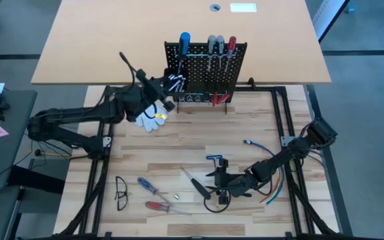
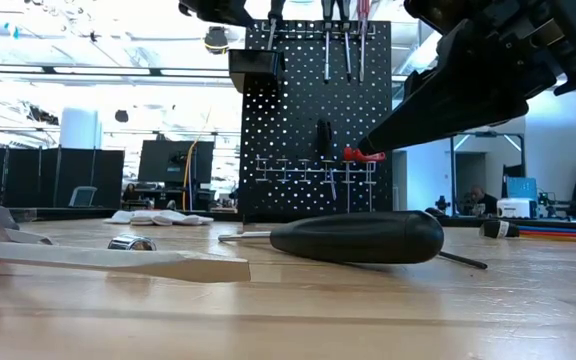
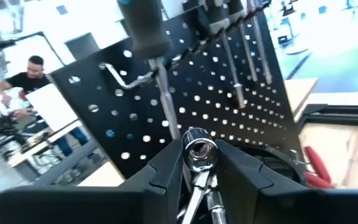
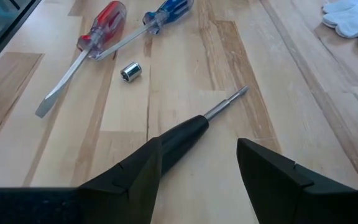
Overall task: Hang tools onto peg board
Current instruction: Put the socket wrench on the pegboard bin
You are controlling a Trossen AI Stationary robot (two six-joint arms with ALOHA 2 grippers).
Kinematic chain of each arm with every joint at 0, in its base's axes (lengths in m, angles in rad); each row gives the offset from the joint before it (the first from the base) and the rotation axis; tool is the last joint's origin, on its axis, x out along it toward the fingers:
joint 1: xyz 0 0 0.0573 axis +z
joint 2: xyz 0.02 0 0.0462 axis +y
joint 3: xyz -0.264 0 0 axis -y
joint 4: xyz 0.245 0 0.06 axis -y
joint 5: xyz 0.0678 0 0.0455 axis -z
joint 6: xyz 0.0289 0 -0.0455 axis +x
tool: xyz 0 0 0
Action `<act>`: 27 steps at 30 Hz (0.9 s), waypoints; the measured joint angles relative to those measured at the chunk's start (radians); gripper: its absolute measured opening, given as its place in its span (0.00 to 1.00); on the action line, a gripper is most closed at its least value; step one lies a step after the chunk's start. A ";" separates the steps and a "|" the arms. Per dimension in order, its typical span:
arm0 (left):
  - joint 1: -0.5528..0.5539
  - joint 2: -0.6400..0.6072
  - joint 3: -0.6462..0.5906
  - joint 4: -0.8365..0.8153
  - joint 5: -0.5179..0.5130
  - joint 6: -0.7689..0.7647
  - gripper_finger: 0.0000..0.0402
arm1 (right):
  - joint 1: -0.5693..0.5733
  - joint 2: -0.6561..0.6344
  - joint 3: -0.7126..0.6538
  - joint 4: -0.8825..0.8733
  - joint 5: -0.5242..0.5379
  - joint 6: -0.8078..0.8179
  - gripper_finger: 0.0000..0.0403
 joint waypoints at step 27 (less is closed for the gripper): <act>-0.511 -0.110 0.131 -0.783 0.153 -0.168 0.36 | 0.010 0.000 0.000 0.000 -0.001 0.000 0.54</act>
